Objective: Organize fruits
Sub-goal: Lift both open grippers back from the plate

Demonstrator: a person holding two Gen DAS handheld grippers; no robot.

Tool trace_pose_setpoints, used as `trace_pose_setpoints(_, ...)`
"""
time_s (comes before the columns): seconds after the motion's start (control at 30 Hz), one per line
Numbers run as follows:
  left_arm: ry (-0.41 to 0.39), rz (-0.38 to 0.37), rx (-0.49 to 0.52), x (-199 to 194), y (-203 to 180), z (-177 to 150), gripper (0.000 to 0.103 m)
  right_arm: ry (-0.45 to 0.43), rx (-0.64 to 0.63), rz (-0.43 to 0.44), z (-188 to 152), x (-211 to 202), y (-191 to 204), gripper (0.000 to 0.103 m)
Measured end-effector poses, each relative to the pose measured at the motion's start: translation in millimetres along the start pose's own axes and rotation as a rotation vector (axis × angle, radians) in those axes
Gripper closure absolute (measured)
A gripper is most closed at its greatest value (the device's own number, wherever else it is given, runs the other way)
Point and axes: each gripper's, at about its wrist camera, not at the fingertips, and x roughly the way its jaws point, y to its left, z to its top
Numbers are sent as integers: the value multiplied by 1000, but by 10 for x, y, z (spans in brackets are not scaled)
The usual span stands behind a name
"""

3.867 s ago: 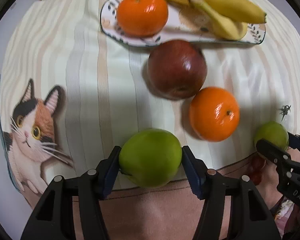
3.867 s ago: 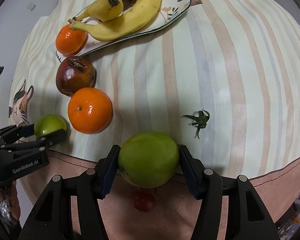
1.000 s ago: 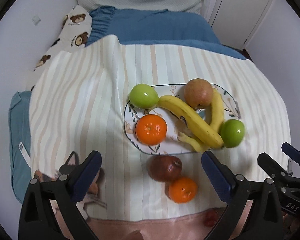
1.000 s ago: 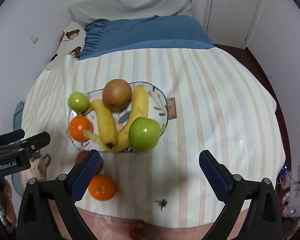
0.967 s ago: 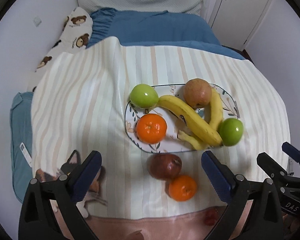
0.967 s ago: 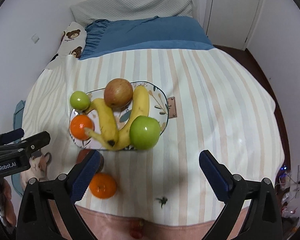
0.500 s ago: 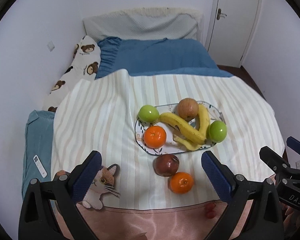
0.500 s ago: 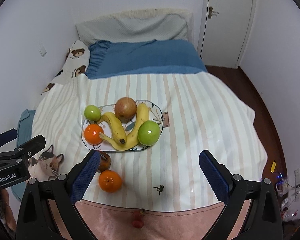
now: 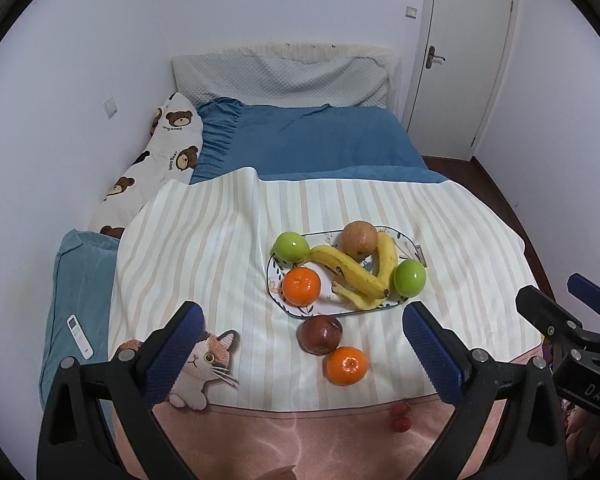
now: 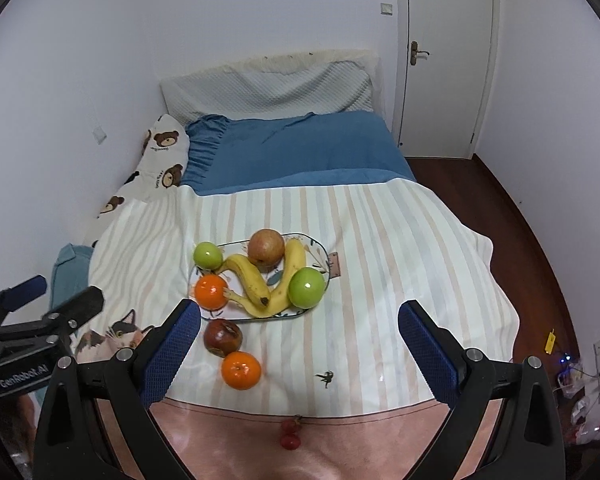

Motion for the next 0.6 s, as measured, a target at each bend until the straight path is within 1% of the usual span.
trace_pose_setpoints(0.1, 24, 7, 4, 75, 0, -29, 1, 22, 6, 31, -26, 60, 29, 2)
trace_pose_setpoints(0.23, 84, 62, 4, 369, 66, -122, 0, 111, 16, 104, -167, 400, 52, 2)
trace_pose_setpoints(0.3, 125, 87, 0, 552, 128, -197, 0, 175, 36, 152, -310, 684, 61, 2)
trace_pose_setpoints(0.43, 220, 159, -3, 948, 284, -393, 0, 300, 66, 206, -627, 1289, 134, 2)
trace_pose_setpoints(0.5, 271, 195, 3, 1148, 364, -499, 0, 351, 79, 220, -777, 1590, 198, 2)
trace_pose_setpoints(0.6, 328, 222, 0, 1367, 470, -623, 0, 422, 104, 241, -981, 2003, 297, 2)
